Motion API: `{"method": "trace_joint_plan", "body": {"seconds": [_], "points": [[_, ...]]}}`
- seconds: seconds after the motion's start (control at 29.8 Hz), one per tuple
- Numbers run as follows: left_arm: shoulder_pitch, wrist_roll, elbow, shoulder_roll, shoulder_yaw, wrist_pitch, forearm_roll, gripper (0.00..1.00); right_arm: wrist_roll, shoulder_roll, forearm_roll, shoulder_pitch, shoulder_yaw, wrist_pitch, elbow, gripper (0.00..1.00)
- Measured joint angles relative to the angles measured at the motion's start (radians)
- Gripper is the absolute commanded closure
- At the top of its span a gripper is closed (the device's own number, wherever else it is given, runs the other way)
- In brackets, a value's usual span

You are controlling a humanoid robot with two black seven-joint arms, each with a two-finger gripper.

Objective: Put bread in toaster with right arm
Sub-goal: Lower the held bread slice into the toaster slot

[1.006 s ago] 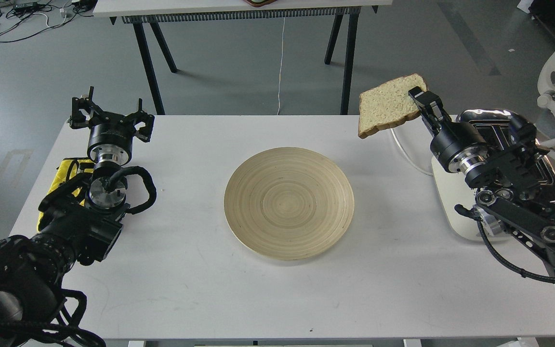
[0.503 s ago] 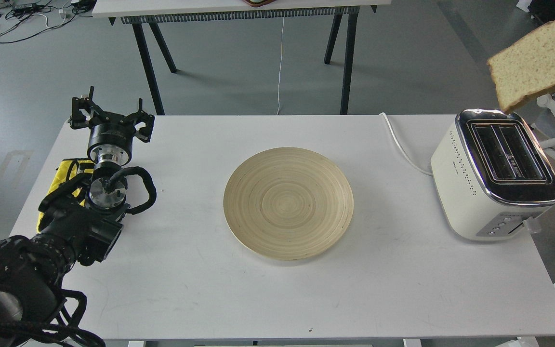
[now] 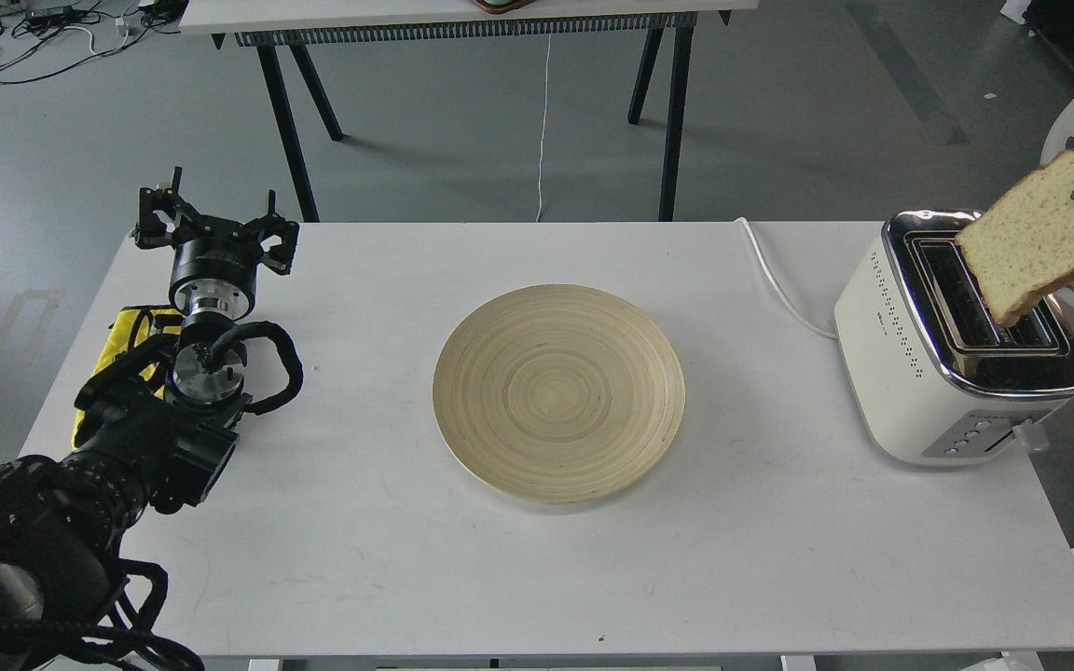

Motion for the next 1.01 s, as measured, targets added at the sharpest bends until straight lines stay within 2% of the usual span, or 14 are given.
{"method": "trace_joint_plan", "body": {"seconds": [0.74, 1.01], "points": [[0.0, 0.0, 0.0, 0.0, 0.0, 0.0, 0.0, 0.0, -0.004, 0.056, -0.001, 0.001, -0.005, -0.003, -0.026, 0.99], [0.001, 0.0, 0.0, 0.0, 0.0, 0.0, 0.0, 0.0, -0.005, 0.084, -0.006, 0.0, -0.005, -0.003, -0.082, 0.99]]}}
